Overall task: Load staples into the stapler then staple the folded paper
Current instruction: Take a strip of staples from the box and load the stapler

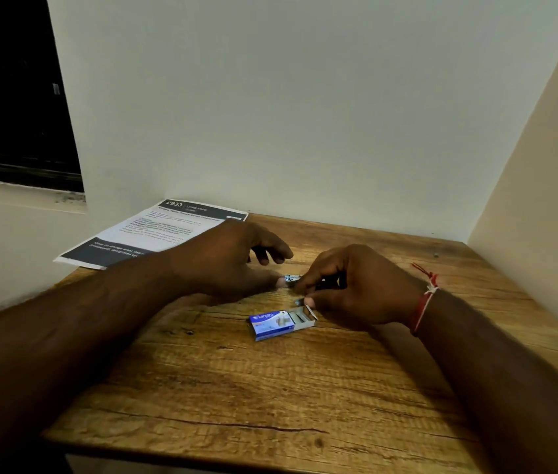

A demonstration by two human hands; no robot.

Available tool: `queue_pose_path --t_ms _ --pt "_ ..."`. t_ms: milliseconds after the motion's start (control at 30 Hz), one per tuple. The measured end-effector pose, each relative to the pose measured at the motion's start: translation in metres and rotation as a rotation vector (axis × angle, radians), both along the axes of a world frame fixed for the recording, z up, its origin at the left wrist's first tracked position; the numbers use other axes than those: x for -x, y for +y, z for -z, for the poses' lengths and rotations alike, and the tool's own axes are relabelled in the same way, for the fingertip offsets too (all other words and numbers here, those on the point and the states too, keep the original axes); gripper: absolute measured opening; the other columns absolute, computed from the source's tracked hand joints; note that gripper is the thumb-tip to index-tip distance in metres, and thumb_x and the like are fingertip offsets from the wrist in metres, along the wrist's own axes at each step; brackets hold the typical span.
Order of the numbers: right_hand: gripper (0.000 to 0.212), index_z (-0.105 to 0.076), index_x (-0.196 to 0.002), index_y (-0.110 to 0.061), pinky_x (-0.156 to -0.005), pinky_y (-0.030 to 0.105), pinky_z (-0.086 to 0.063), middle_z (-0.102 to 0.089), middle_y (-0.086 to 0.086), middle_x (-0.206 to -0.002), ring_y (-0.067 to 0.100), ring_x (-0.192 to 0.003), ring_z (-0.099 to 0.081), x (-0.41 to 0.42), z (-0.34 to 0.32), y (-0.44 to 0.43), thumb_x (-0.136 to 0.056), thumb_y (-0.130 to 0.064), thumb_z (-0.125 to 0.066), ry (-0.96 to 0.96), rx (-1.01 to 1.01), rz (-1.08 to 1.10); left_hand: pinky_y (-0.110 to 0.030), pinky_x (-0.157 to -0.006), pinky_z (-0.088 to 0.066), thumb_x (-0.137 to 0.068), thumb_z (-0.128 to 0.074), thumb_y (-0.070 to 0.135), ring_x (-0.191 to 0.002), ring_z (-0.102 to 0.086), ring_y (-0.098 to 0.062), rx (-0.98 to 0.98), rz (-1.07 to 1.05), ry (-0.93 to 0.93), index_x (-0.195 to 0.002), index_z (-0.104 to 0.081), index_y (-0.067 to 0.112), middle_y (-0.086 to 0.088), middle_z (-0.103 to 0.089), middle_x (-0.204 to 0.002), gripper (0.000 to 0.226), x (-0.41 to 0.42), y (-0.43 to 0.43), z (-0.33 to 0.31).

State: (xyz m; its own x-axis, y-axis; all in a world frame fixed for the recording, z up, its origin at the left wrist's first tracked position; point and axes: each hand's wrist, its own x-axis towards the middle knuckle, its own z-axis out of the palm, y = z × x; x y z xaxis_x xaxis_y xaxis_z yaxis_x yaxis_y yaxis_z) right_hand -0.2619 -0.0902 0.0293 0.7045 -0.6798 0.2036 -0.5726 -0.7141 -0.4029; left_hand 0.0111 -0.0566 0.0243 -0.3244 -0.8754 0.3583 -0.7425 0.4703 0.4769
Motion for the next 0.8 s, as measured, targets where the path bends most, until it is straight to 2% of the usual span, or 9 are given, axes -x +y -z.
queue_pose_path --t_ms 100,167,233,333,500,667,800 --pt "0.018 -0.088 -0.109 -0.034 -0.08 0.007 -0.049 -0.081 -0.017 -0.105 -0.002 -0.098 -0.072 -0.001 0.0 -0.001 -0.092 -0.026 -0.088 0.026 0.006 -0.002 -0.031 -0.078 -0.062 -0.087 -0.092 0.056 -0.087 -0.07 0.005 -0.044 0.074 -0.064 -0.105 -0.084 0.038 0.025 -0.077 -0.093 0.027 -0.004 0.014 -0.021" --pt "0.015 -0.089 -0.104 -0.032 -0.079 0.007 -0.05 -0.081 -0.017 -0.1 -0.003 -0.095 -0.073 -0.001 0.0 -0.001 -0.091 -0.024 -0.089 0.007 -0.001 0.006 -0.026 -0.068 -0.055 -0.083 -0.092 0.062 -0.073 -0.067 0.004 -0.14 0.131 -0.1 -0.094 -0.083 0.033 0.019 -0.078 -0.083 0.032 -0.004 0.023 -0.033" --pt "0.013 -0.089 -0.102 -0.031 -0.078 0.008 -0.05 -0.081 -0.019 -0.098 -0.005 -0.093 -0.073 -0.001 -0.001 0.0 -0.092 -0.024 -0.088 0.005 -0.001 0.002 -0.022 -0.065 -0.052 -0.076 -0.097 0.061 -0.068 -0.064 0.004 -0.277 0.17 -0.162 -0.094 -0.082 0.028 0.008 -0.081 -0.086 0.04 -0.003 0.029 -0.038" --pt "0.01 -0.087 -0.104 -0.032 -0.078 0.015 -0.053 -0.081 -0.017 -0.101 -0.001 -0.094 -0.072 -0.002 -0.006 0.006 -0.096 -0.029 -0.084 0.008 0.011 -0.009 -0.025 -0.067 -0.055 -0.069 -0.102 0.062 -0.071 -0.069 0.001 -0.412 0.164 -0.299 -0.097 -0.08 0.029 0.007 -0.083 -0.091 0.05 0.0 0.034 -0.038" --pt "0.008 -0.087 -0.1 -0.032 -0.072 0.011 -0.049 -0.079 -0.014 -0.097 0.003 -0.086 -0.069 -0.003 -0.017 0.018 -0.093 -0.027 -0.087 -0.03 0.009 -0.099 -0.021 -0.064 -0.054 -0.07 -0.103 0.059 -0.068 -0.069 0.0 -0.396 0.124 -0.33 -0.096 -0.078 0.027 0.007 -0.083 -0.089 0.048 0.006 0.033 -0.035" --pt "0.01 -0.089 -0.101 -0.034 -0.072 0.025 -0.058 -0.079 -0.015 -0.094 0.011 -0.086 -0.072 -0.004 -0.021 0.024 -0.091 -0.029 -0.089 0.03 -0.006 -0.15 -0.013 -0.058 -0.051 -0.074 -0.102 0.055 -0.063 -0.066 0.004 -0.388 0.104 -0.31 -0.095 -0.079 0.024 0.006 -0.083 -0.088 0.043 0.007 0.034 -0.037" --pt "0.012 -0.089 -0.102 -0.035 -0.071 0.032 -0.059 -0.079 -0.016 -0.094 0.012 -0.083 -0.07 -0.004 -0.025 0.026 -0.091 -0.035 -0.089 0.068 0.005 -0.144 -0.014 -0.059 -0.051 -0.075 -0.102 0.055 -0.062 -0.066 0.005 -0.393 0.098 -0.306 -0.094 -0.079 0.025 0.006 -0.083 -0.087 0.042 0.006 0.034 -0.037"
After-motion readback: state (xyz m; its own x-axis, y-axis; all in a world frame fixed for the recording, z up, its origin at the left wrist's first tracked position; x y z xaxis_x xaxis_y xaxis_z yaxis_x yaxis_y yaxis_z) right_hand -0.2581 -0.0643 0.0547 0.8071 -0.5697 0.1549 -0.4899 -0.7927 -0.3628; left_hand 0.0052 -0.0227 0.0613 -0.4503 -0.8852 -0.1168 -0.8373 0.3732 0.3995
